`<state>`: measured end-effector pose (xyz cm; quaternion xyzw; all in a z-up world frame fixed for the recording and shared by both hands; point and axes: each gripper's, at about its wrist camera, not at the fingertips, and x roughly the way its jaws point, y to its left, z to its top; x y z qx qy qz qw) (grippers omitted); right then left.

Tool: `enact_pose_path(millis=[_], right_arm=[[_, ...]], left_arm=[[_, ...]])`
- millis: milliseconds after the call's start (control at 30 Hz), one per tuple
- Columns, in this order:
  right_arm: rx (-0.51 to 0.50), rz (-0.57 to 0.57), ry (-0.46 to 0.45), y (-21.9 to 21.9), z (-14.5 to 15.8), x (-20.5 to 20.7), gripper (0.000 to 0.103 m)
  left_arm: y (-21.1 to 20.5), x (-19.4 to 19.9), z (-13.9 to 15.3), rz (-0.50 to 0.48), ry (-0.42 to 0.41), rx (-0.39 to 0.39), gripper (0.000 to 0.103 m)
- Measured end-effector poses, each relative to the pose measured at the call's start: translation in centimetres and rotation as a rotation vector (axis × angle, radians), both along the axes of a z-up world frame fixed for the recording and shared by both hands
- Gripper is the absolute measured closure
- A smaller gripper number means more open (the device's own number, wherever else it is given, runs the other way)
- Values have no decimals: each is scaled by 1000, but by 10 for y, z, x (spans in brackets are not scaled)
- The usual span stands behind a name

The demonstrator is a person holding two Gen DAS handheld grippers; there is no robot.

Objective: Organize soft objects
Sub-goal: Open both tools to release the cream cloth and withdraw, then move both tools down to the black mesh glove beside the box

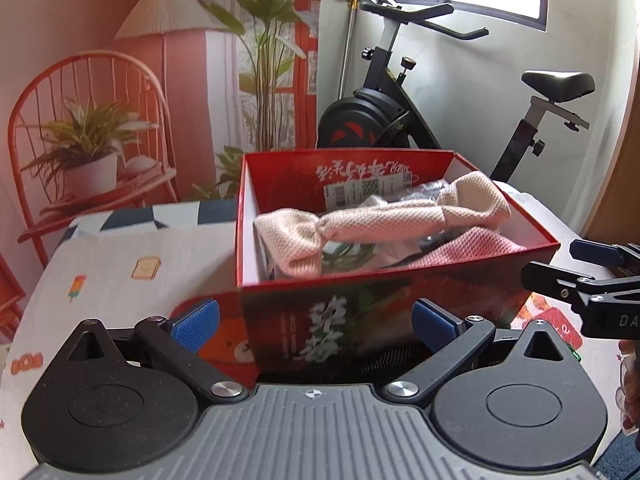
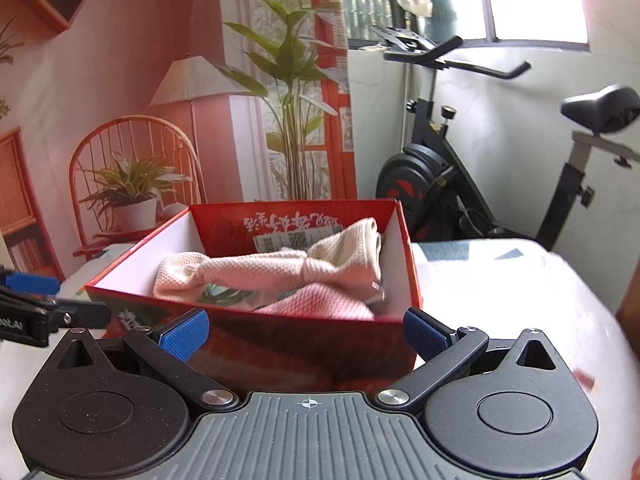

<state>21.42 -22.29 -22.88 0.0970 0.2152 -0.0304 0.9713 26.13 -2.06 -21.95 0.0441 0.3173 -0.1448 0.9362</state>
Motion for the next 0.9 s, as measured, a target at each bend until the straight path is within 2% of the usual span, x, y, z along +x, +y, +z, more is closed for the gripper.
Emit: enact_pose_path(millis=[200, 367, 500, 533, 667, 733, 833, 900], right_arm=[[23, 4, -6, 16, -16, -12, 1], [51, 33, 34, 30, -36, -10, 1], [66, 43, 72, 37, -51, -3, 1], [71, 40, 81, 38, -55, -2, 1], [66, -17, 119, 40, -65, 10, 1], [75, -33, 132, 41, -70, 17, 1], [90, -50, 149, 42, -77, 24, 1], [98, -60, 160, 43, -81, 28, 1]], left_arm=[[17, -5, -17, 21, 44, -17, 0], [32, -1, -36, 39, 76, -34, 2], [42, 12, -52, 63, 119, -61, 18], [44, 16, -56, 79, 128, -65, 19], [43, 33, -69, 141, 126, -12, 23], [44, 41, -75, 158, 140, -9, 34], [43, 47, -84, 142, 165, -23, 46], [40, 46, -89, 127, 159, -14, 48]])
